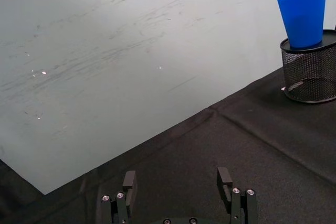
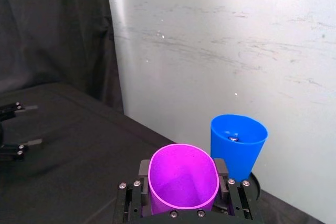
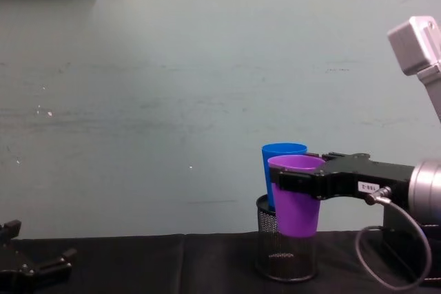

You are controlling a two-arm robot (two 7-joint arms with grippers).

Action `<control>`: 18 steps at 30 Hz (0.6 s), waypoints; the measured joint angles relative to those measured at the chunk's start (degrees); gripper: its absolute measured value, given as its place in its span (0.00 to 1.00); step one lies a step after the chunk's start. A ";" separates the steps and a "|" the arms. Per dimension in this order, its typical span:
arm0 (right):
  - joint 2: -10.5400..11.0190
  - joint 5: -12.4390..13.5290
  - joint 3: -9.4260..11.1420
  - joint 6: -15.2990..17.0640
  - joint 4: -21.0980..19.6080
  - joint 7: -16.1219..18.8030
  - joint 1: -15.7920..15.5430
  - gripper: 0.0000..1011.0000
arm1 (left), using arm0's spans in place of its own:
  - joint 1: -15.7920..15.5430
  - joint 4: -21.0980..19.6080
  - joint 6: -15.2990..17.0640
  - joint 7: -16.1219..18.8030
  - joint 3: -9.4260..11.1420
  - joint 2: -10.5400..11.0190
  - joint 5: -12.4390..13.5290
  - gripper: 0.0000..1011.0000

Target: Pick up one cup with a gripper and tap it against the other cup.

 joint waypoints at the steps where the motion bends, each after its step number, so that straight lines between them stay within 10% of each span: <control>1: -0.17 -0.10 -0.01 -0.12 0.54 0.04 0.29 0.72 | 0.00 0.00 0.00 0.00 0.00 0.00 0.00 0.99; 18: -3.14 -1.24 0.01 -1.48 8.44 1.00 5.60 0.72 | 0.00 0.00 0.00 0.00 0.00 0.00 0.00 0.99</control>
